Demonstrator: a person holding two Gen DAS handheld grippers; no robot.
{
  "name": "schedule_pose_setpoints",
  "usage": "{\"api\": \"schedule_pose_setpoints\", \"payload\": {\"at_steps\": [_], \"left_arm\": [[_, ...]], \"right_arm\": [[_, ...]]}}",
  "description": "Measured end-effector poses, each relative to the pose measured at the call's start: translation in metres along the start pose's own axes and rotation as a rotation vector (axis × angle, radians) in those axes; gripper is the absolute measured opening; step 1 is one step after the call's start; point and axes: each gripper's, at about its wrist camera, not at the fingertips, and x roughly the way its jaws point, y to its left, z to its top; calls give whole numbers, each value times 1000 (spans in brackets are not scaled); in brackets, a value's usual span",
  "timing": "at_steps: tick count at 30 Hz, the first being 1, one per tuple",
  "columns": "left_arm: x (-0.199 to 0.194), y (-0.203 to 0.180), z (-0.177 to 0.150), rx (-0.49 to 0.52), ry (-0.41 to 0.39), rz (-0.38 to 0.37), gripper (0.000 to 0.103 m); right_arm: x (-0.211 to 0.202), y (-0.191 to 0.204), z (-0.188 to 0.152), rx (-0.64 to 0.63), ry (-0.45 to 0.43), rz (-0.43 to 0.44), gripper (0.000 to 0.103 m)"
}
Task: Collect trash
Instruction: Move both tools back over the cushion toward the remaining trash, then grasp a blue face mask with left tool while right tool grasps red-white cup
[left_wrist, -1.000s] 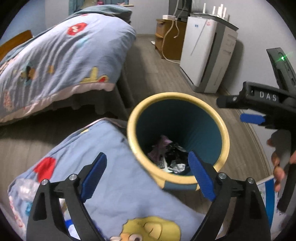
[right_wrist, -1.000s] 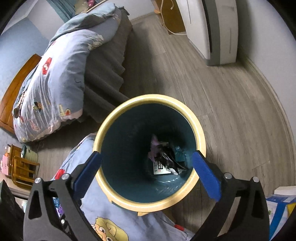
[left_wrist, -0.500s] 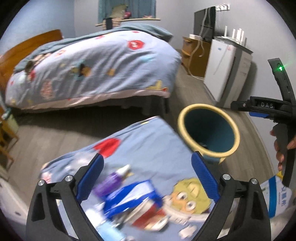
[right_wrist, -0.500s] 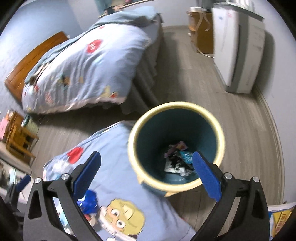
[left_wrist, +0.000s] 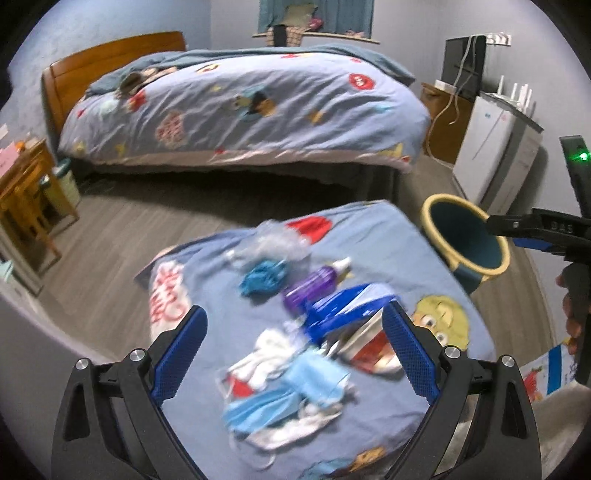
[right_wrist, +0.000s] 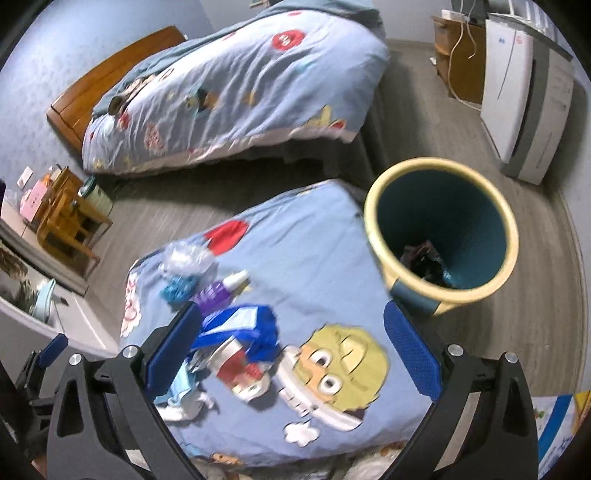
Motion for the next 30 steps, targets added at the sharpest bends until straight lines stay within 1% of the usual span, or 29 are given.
{"api": "schedule_pose_setpoints", "payload": {"at_steps": [4,7,11,16,20,21,24,26,27,30], "left_arm": [[2,23,-16,-15,18,11,95],[13,37,-28,-26,62,32,95],[21,46,-39,-35,100,33,95],[35,40,-54,51,178,20,93],[57,33,-68,108,276,12,92],[64,30,-72,127,305,17,91],[79,27,-79,147,357,19,84],[88,26,-82,148,388,22,82],[91,24,-83,153,396,25,80],[98,22,-86,160,417,21,71]], "right_arm": [[9,20,-16,-24,29,4,97],[18,30,-23,-43,46,-22,97],[27,40,-29,-50,58,-31,97],[40,48,-34,-78,94,-53,97],[51,52,-37,-78,119,-49,97],[55,53,-38,-86,132,-54,97],[69,57,-45,-112,178,-75,97],[79,58,-49,-127,207,-79,93],[84,59,-51,-134,219,-78,89],[98,61,-56,-160,251,-73,83]]}}
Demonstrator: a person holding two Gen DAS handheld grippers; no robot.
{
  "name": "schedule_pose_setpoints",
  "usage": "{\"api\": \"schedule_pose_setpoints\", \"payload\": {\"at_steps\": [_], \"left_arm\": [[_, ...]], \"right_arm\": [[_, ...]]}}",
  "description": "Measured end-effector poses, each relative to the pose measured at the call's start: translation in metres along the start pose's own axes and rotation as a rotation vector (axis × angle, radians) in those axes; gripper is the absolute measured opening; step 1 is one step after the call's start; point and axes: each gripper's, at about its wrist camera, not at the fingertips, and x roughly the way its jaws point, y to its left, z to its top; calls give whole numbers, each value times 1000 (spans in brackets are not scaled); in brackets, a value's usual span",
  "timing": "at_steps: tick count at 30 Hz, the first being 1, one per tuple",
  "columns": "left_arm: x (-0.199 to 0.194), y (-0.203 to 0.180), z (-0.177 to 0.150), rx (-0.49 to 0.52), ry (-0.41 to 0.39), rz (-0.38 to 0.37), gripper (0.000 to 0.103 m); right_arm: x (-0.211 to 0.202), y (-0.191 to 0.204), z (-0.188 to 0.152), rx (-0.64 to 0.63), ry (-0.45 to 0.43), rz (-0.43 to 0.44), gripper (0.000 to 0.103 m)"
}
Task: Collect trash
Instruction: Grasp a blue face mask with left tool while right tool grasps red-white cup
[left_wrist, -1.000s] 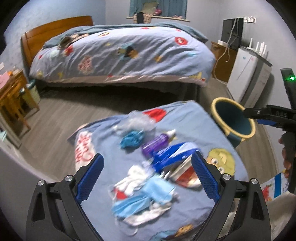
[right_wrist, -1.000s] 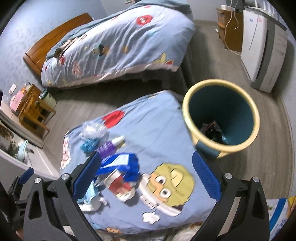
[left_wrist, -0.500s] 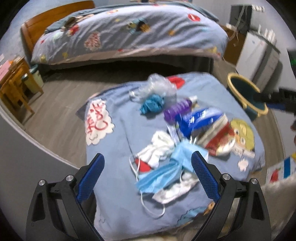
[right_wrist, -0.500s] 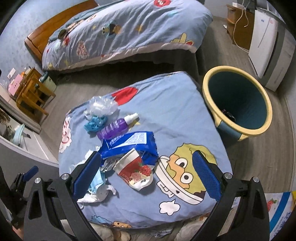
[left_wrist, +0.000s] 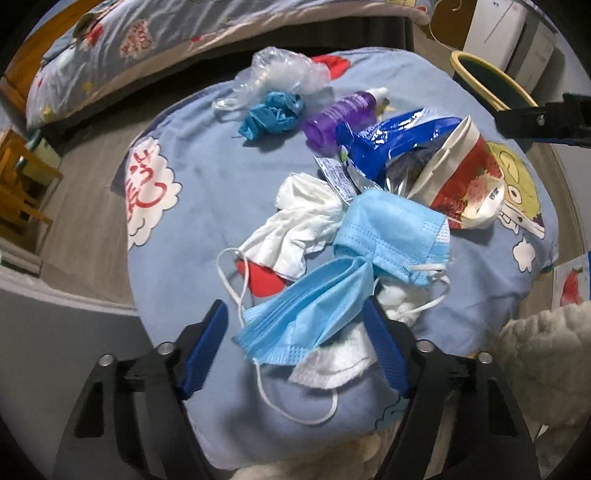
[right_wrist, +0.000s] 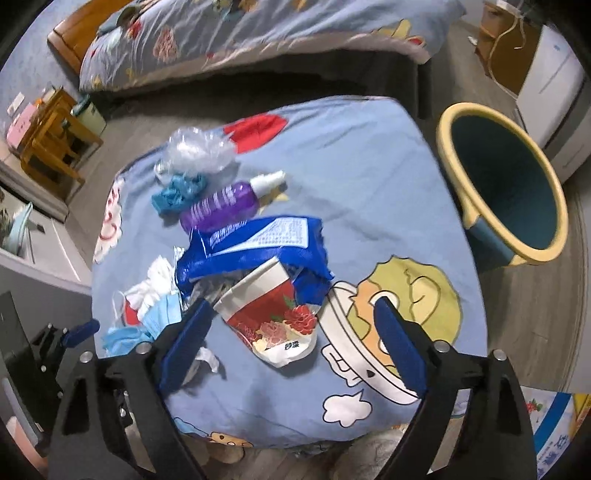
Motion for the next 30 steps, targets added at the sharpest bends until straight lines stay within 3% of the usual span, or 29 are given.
{"api": "schedule_pose_setpoints", "payload": {"at_steps": [5,10,15,16,20,24,30], "left_arm": [[7,2,3,-11,17,-7,58],[6,5,4,-40,18,-38,30],[-1,12,5,-76,-12,-61,13],[-3,14,5,-88,-22,-66,13],[-9,19,7,-111,-48,-70,11],[-10,17,9,-116,-50,-84,11],[-4,6,8,-68,-25,-83,12]], "right_arm": [[16,8,4,-55,3,16,79],[34,13,3,-115,37,15,78],[35,18,-3,-134,78,58,54],[31,19,-4,-129,82,74,46],[16,23,-9,-113,96,155,30],[8,37,-13,-169,97,210,29],[18,48,-19,-219,131,181,29]]}}
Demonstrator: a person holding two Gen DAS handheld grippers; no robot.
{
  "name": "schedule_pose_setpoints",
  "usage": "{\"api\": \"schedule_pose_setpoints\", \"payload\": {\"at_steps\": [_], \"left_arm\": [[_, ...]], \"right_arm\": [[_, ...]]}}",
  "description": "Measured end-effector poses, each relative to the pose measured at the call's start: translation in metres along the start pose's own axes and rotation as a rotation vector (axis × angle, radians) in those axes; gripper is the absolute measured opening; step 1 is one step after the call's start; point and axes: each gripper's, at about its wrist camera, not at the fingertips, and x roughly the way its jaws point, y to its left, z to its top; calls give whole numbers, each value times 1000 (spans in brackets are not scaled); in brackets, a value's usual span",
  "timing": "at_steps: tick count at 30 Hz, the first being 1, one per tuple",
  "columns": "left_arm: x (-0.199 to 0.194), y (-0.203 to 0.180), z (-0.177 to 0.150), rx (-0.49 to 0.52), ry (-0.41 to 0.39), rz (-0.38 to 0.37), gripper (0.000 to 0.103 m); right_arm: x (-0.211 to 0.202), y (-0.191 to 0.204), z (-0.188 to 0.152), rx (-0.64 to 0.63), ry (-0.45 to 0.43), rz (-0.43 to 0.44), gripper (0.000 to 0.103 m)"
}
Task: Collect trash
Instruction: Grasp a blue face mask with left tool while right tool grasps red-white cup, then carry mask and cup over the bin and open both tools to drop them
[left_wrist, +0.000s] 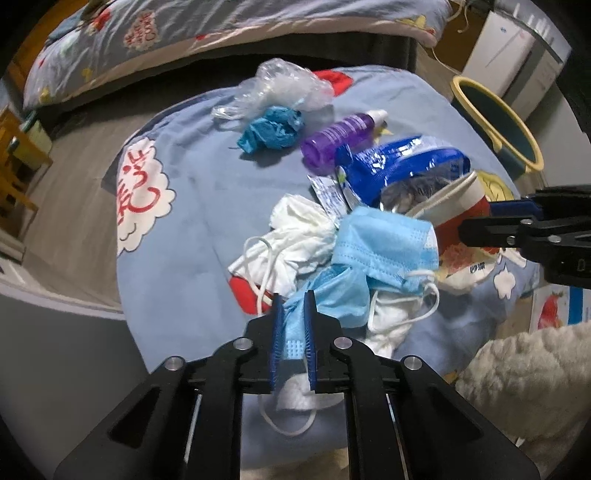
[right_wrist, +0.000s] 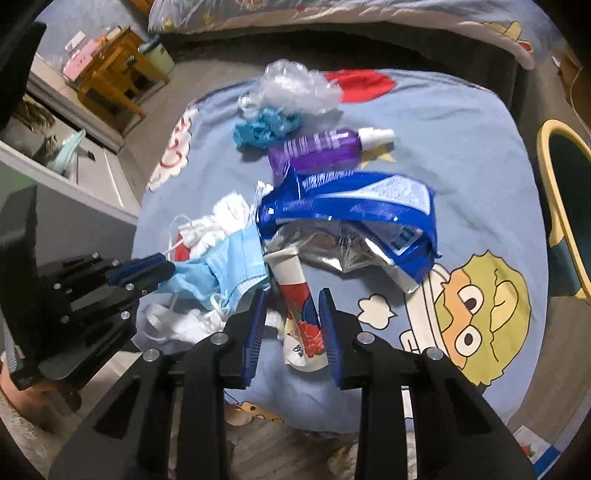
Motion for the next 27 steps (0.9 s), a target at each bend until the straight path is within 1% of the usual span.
{"api": "schedule_pose_setpoints", "payload": {"at_steps": [1,3,6,8,9,11,14,21,25,27], "left_arm": [[2,0,-1,5,9,2,15],[5,0,-2,12,21,8,17],[6,-1,-3,18,28,5,18],[4,-3,-3,27,24,0,14],[1,-3,-2,31,13,-1,8],[-6,-4,-1,26,-9,-18,6],[-19,-3,1,17,-53,-20,2],[-51,7,11,-38,-169,-42,1],[-78,4,21,-29,-268,-43,1],[-91,1,28,-20,-322,-29,1]], "right_arm": [[0,1,1,-3,-2,3,23],[-2,2,2,0,-9,10,12],[-7,3,4,-3,-28,11,9],[-14,3,6,-5,-47,9,9],[-17,2,7,-1,-56,13,9],[-26,1,9,10,-84,14,8],[-44,-1,13,15,-134,12,8],[-78,-8,21,45,-228,41,8],[-96,-15,24,58,-271,16,8],[-105,-20,25,64,-293,7,8]]}}
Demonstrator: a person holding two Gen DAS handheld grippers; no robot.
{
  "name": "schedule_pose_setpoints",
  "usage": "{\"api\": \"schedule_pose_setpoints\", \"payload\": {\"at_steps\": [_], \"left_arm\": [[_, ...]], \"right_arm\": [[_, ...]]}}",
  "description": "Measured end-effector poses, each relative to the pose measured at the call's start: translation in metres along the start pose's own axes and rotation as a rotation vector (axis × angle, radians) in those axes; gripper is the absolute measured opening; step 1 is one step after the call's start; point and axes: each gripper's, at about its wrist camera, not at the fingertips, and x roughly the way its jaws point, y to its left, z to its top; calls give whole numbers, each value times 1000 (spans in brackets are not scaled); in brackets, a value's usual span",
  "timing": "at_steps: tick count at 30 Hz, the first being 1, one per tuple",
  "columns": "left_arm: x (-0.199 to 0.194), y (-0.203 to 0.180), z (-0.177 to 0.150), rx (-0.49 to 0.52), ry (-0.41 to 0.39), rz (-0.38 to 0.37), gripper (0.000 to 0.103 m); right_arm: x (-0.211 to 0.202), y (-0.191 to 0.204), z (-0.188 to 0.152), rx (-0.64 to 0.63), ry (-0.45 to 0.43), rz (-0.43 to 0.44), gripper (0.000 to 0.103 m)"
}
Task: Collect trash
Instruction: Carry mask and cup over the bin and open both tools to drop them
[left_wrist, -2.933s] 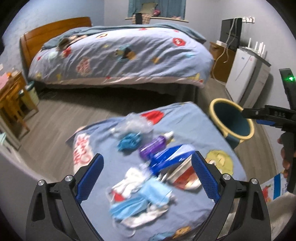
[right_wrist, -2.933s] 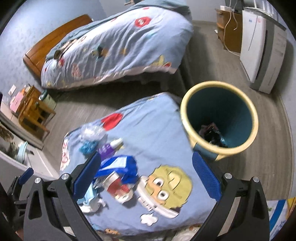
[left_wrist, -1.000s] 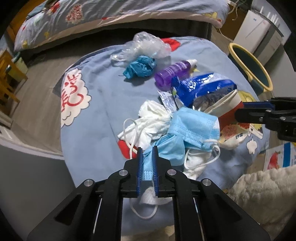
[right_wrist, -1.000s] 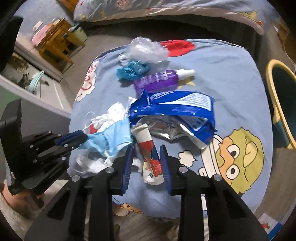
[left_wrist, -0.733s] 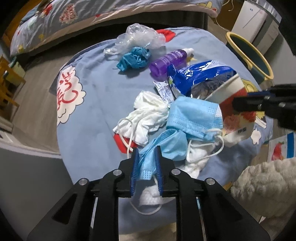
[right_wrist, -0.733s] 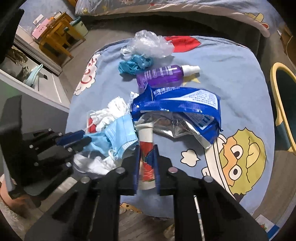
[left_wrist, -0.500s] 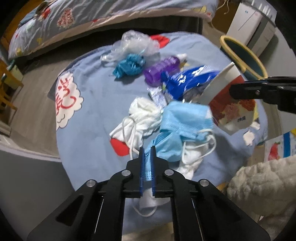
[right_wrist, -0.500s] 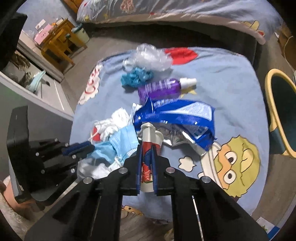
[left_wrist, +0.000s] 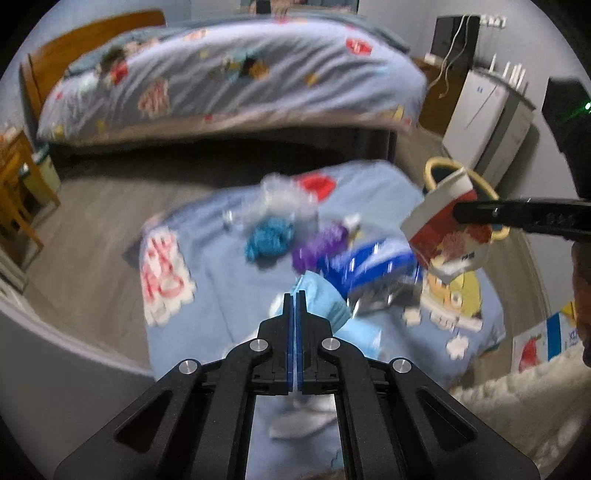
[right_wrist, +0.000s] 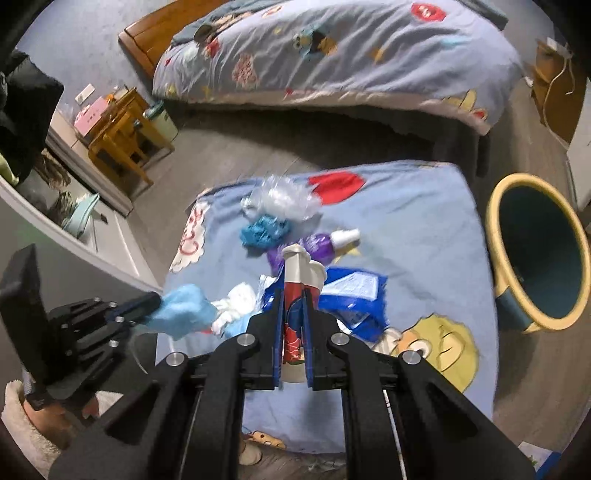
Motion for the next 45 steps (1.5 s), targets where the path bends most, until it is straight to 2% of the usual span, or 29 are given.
{"api": "schedule_pose_setpoints", "payload": {"at_steps": [5,10,14,22,33,40,45], "left_arm": [[-16,-2,22,-24,-76,-25,1],[-29,-18,38,-6,-139,-43,1],[-29,-38,50,26,-153,-43,1],[-11,-93,82,116,-153,-82,1],[58,-204,124,239,-98,-208,1],[117,-264,141,287,-26,-239,2],[153,-295,150,306,-13,-254,2]], "right_arm": [[-26,-22,12,29,-59,-21,8],[-56,-54,23,71,-120,-47,8],[-75,-89,32,114,-159,-75,8],[-78,-163,40,230,-179,-111,8],[-69,-257,25,402,-173,-203,8],[-59,-309,3,546,-142,-237,8],[-51,-334,-7,621,-134,-251,9]]}}
